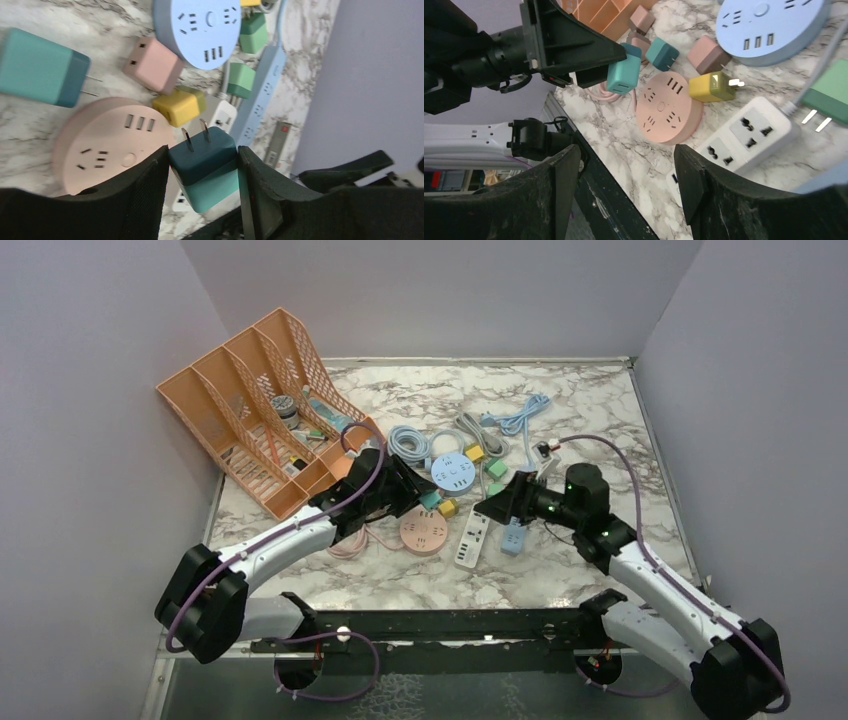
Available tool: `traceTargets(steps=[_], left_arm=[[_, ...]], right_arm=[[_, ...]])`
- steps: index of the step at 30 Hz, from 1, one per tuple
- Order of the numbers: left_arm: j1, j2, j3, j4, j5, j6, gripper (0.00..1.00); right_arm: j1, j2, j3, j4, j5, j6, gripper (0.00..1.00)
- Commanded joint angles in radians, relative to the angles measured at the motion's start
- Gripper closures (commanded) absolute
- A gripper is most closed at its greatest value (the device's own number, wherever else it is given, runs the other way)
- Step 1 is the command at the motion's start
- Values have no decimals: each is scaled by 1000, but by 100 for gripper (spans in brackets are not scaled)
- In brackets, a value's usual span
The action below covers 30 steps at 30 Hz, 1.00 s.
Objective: Insert the plug
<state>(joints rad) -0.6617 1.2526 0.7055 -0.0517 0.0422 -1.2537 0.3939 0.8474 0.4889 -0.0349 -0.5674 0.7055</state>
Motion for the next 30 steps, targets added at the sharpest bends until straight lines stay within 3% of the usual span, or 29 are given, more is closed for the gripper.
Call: traceTargets(steps=[1, 7, 18, 26, 30], left_arm=[[-7, -42, -10, 162, 86, -218, 52], [-18, -42, -40, 229, 74, -352, 52], [-22, -39, -83, 297, 68, -452, 52], [-24, -50, -90, 296, 65, -458, 52], [-27, -57, -97, 298, 66, -458, 52]], right_arm=[[151, 109, 52, 156, 191, 37, 32], [280, 272, 145, 235, 307, 73, 35], [313, 403, 199, 316, 421, 142, 40], [322, 427, 154, 339, 388, 184, 51], [322, 435, 140, 370, 369, 205, 69]])
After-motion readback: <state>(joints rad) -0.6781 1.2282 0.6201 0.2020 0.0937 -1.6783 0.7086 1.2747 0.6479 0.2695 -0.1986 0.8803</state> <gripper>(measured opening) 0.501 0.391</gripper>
